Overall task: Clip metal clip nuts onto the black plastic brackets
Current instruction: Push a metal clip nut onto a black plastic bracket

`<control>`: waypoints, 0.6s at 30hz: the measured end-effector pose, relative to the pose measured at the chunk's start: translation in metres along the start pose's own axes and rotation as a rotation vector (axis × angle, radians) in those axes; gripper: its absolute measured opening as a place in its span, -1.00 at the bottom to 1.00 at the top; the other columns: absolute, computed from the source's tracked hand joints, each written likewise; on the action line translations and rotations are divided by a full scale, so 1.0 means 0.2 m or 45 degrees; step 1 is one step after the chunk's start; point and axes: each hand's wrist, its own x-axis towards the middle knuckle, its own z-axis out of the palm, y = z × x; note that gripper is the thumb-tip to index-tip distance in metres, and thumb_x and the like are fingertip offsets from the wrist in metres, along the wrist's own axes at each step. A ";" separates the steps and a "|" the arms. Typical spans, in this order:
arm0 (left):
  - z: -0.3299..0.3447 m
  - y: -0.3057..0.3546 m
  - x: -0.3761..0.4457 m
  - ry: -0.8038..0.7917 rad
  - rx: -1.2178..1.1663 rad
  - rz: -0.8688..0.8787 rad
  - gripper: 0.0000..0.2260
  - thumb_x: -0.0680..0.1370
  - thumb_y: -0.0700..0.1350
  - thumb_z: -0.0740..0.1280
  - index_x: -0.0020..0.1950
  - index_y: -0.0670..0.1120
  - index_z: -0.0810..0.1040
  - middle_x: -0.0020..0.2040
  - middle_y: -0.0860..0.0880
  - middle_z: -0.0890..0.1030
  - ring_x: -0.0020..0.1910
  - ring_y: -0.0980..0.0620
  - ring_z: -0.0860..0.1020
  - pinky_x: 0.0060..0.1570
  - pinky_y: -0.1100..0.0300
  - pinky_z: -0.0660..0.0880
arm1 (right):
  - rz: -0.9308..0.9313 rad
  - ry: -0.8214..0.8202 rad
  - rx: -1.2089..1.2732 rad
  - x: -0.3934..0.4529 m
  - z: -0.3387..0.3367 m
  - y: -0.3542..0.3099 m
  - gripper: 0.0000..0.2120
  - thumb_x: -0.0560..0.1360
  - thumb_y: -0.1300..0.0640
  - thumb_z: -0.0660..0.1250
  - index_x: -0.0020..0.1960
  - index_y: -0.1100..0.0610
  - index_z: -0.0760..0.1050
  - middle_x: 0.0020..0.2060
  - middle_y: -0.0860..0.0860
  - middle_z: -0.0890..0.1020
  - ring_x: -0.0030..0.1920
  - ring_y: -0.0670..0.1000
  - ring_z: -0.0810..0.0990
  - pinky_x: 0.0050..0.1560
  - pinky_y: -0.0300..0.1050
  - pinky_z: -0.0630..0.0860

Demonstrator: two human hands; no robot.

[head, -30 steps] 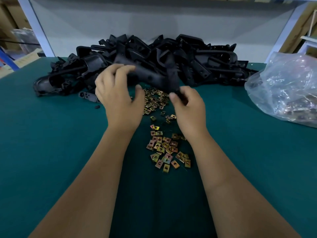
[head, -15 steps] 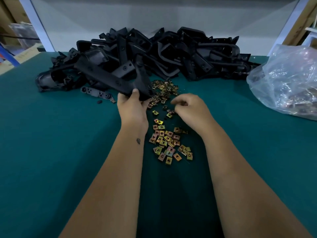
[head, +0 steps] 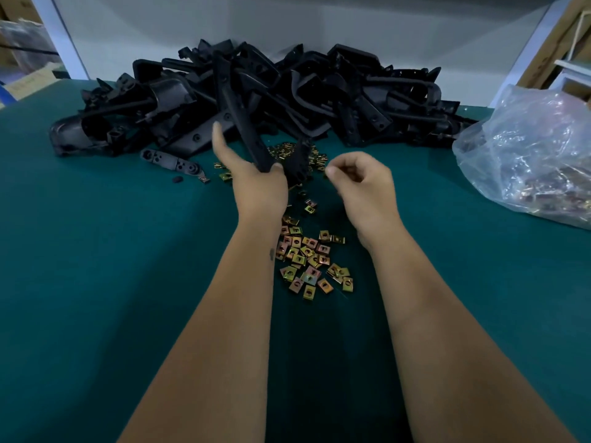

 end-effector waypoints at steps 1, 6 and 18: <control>0.00 -0.01 0.00 -0.035 0.135 0.113 -0.38 0.58 -0.36 0.25 0.45 0.24 0.22 0.12 0.04 0.54 -0.20 0.30 0.54 -0.27 0.47 0.46 | 0.047 0.033 0.155 0.00 0.01 -0.01 -0.84 0.53 0.26 0.37 -0.14 0.03 0.58 -0.26 -0.10 0.61 -0.27 -0.24 0.53 -0.19 -0.36 0.47; -0.02 0.00 0.00 -0.061 0.820 0.297 -0.66 0.55 -0.26 0.24 0.10 0.13 0.65 0.20 -0.04 0.56 0.13 0.08 0.52 0.14 0.24 0.44 | 0.182 -0.001 0.594 0.01 0.05 -0.01 -0.82 0.53 0.38 0.35 -0.09 0.13 0.61 -0.32 -0.07 0.67 -0.26 -0.13 0.63 -0.17 -0.27 0.54; -0.02 0.04 -0.04 -0.293 0.420 0.323 -0.88 0.58 -0.11 0.36 -0.06 0.00 0.71 -0.13 0.08 0.69 -0.07 0.14 0.63 -0.04 0.30 0.53 | 0.035 -0.105 0.427 -0.02 0.06 -0.05 -0.75 0.47 0.43 0.37 -0.10 0.08 0.63 -0.25 -0.02 0.69 -0.18 -0.10 0.66 -0.10 -0.25 0.58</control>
